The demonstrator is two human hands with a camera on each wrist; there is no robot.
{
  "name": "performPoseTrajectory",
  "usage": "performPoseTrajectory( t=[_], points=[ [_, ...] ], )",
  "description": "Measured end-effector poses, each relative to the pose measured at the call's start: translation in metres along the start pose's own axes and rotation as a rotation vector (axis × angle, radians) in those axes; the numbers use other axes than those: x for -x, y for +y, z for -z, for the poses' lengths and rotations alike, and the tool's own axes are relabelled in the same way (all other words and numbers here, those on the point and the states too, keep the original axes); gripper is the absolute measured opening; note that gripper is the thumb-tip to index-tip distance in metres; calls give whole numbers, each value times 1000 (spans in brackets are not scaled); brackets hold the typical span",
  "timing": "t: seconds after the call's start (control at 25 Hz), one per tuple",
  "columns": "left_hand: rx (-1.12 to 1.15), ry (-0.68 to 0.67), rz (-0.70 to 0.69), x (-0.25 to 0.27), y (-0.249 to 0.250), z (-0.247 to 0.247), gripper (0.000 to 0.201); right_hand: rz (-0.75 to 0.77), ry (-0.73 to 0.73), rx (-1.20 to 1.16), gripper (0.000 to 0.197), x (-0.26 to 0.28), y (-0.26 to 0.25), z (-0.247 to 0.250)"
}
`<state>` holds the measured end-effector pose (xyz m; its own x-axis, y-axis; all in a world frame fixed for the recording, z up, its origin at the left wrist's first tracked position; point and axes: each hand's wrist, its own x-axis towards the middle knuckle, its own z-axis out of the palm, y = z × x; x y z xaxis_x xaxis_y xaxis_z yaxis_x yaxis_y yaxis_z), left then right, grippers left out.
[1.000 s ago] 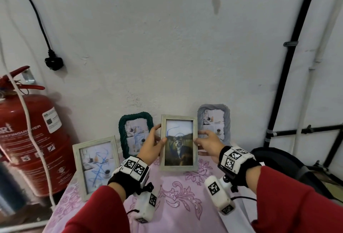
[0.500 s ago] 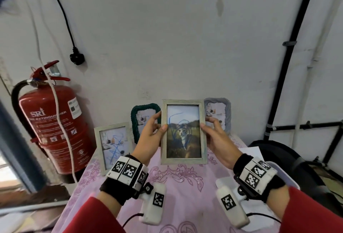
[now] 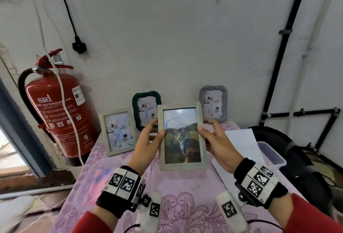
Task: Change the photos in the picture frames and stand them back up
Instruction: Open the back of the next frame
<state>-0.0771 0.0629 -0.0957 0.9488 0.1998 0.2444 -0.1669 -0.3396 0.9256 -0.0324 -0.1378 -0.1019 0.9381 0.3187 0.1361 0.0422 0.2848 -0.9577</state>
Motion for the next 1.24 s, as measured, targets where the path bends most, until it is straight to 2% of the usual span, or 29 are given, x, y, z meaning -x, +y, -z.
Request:
performPoseTrajectory(
  t=[0.08, 0.2, 0.24, 0.44, 0.64, 0.84, 0.92, 1.08, 1.24],
  points=[
    [-82, 65, -42, 11, -5, -2, 49, -17, 5, -9, 24, 9, 5, -1],
    [-335, 234, -234, 31, -7, -9, 49, -53, 35, -55, 27, 20, 15, -5],
    [-373, 245, -288, 38, -6, -13, 47, -65, 39, -92, 27, 23, 18, -7],
    [-275, 48, -332, 65, 1, -41, 40, -72, -66, -285, 33, 34, 21, -17],
    [82, 61, -238, 69, 2, -51, 47, -5, -142, -194, 30, 38, 23, -28],
    [199, 186, -266, 66, -9, -46, 30, 1, -145, -14, 26, 36, 32, -32],
    [321, 223, -190, 62, -16, -41, 24, 1, -107, 80, 23, 37, 39, -31],
    [575, 250, 32, 54, -30, -31, 19, -9, 137, 315, 40, 31, 54, -19],
    [723, 243, 125, 52, -41, -30, 22, -129, 108, 219, 45, 24, 64, -9]
  ],
)
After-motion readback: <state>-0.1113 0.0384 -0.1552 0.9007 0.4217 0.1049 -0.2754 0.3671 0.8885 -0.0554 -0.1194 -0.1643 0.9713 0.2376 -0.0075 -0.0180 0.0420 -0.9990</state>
